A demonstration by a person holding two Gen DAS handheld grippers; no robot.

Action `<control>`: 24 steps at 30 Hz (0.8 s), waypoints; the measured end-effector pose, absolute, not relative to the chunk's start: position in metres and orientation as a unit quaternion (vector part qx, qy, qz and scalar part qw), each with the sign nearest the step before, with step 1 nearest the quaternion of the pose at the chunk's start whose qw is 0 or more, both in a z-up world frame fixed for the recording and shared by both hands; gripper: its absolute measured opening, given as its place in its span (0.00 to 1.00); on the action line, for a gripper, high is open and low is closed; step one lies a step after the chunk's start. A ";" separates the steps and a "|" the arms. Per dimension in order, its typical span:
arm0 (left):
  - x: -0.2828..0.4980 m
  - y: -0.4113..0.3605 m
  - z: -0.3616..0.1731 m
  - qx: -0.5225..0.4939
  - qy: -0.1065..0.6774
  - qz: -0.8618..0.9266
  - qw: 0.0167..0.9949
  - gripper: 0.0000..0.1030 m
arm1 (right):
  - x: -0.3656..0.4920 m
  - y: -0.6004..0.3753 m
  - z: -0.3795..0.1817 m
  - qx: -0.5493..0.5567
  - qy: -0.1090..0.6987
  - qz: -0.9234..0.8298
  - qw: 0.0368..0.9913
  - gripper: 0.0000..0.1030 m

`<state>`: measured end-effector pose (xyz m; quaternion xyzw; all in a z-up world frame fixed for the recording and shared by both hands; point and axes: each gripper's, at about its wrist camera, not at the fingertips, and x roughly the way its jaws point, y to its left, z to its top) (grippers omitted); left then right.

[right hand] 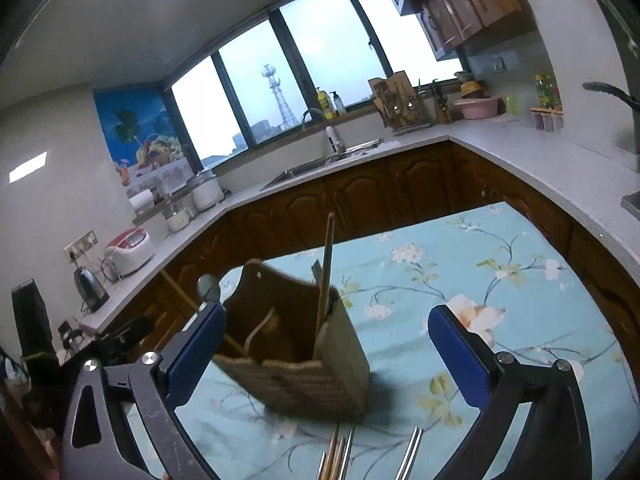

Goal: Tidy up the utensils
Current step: 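Lower the chopsticks into the caddy and open both tools, then withdraw both tools from the caddy toward the remaining utensils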

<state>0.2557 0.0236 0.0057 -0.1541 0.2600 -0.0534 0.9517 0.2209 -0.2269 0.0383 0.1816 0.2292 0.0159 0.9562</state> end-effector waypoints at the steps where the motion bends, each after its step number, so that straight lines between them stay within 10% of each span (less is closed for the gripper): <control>1: 0.250 0.024 0.007 -0.154 0.261 -0.053 0.951 0.90 | 0.217 -0.225 0.037 0.180 0.231 0.016 0.956 0.99; 24: 0.179 0.028 0.011 -0.133 0.300 -0.062 0.942 0.90 | 0.146 -0.235 0.019 0.200 0.256 -0.011 0.946 0.99</control>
